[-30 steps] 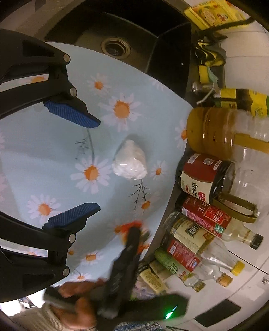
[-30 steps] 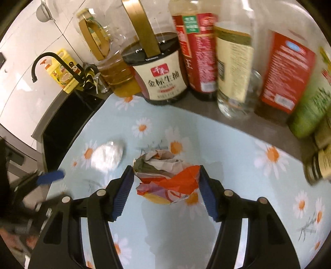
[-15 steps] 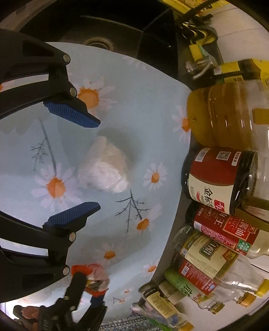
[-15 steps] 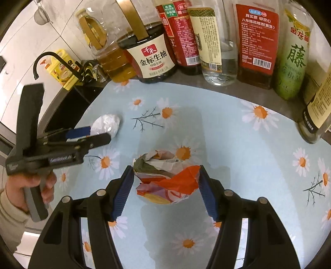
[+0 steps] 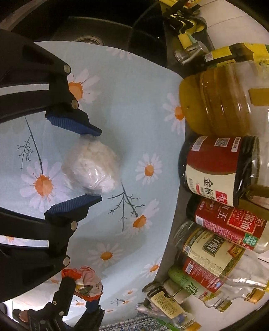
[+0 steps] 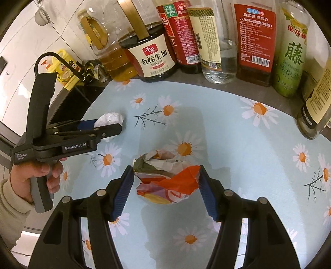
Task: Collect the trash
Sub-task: 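Close the left tool on the white bundle in clear plastic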
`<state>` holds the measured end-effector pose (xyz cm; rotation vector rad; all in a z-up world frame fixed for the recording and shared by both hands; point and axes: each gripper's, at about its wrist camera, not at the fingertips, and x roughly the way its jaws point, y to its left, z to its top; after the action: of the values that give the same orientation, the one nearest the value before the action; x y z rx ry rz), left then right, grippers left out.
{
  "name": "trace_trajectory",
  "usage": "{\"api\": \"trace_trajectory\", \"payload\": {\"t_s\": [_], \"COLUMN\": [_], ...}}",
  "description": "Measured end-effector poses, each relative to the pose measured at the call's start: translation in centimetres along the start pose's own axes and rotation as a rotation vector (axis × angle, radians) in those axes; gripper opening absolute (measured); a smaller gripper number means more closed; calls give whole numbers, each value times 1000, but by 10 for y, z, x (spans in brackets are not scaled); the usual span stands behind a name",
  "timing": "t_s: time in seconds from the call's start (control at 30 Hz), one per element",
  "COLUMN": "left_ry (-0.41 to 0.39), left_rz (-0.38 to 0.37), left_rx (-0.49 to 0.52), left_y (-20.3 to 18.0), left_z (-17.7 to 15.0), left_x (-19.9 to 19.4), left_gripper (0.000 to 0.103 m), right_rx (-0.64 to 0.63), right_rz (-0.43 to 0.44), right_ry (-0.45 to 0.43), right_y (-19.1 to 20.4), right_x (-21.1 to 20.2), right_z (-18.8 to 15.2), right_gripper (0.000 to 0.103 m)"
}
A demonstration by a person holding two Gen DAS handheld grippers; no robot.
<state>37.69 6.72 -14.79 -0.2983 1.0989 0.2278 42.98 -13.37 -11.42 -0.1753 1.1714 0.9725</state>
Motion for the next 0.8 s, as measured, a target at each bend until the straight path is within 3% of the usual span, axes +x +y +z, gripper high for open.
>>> {"api": "trace_trajectory", "payload": {"t_s": [0.43,0.8], "left_ry": [-38,-87], "left_rz": [-21,-91], "left_rx": [19,49], "left_y": [-1,6], "left_z": [-19,-61], "left_x": [-24,-64], "left_gripper": [54,54], "right_rx": [11,58], "right_rz": [-14,-61], "right_ry": [-3,-24], "right_y": [9,29], "right_x": [-3,-18], "right_z": [-11,-40], "right_gripper": [62,62]}}
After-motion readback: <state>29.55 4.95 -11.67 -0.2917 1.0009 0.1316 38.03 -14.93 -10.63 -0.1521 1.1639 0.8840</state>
